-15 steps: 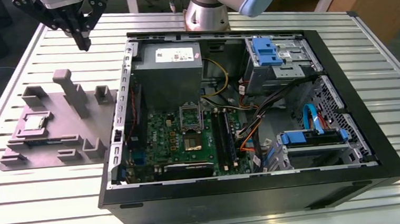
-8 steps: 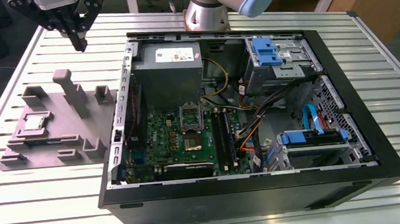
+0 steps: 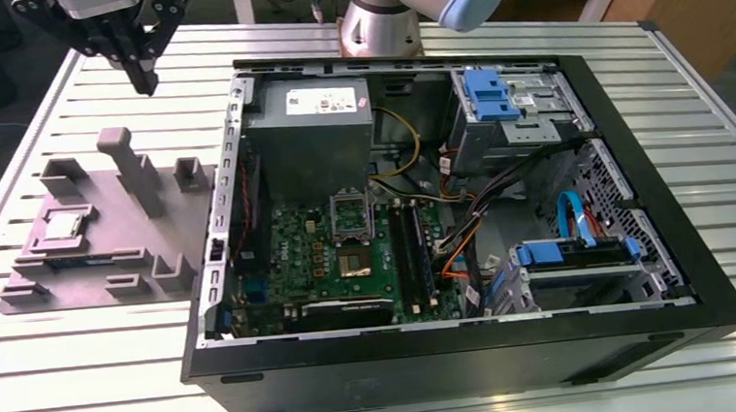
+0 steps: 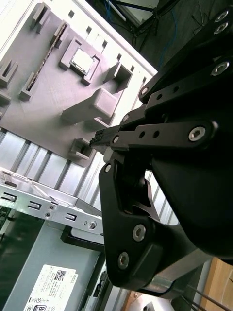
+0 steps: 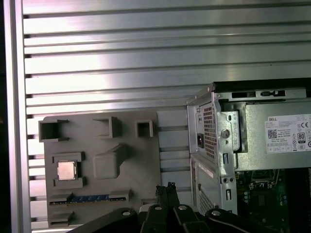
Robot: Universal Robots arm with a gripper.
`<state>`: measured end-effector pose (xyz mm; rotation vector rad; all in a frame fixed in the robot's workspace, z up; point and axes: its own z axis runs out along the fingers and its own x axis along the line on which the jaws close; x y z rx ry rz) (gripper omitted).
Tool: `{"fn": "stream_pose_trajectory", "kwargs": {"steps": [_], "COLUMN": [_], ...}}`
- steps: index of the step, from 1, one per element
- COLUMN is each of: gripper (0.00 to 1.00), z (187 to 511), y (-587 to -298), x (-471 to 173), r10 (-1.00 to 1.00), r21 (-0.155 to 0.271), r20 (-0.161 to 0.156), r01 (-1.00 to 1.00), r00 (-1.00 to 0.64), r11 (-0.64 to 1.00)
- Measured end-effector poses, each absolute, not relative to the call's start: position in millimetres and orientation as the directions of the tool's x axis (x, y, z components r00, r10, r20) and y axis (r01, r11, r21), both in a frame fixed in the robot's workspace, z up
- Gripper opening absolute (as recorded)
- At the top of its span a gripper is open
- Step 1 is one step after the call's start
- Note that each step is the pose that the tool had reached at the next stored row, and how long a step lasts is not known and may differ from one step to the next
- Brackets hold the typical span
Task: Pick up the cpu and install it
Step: 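Reach for the cpu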
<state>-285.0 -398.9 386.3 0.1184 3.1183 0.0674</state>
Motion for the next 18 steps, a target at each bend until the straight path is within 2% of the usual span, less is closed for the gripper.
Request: {"fn": "stream_pose_trajectory", "kwargs": {"steps": [18], "gripper": [0.1], "z": [385.6], "y": [-398.9], "x": [-289.3], "r10": [0.076], "r21": [0.044], "r20": [-0.019], "r01": [0.075], "r00": [-0.997], "r11": [0.996]}}
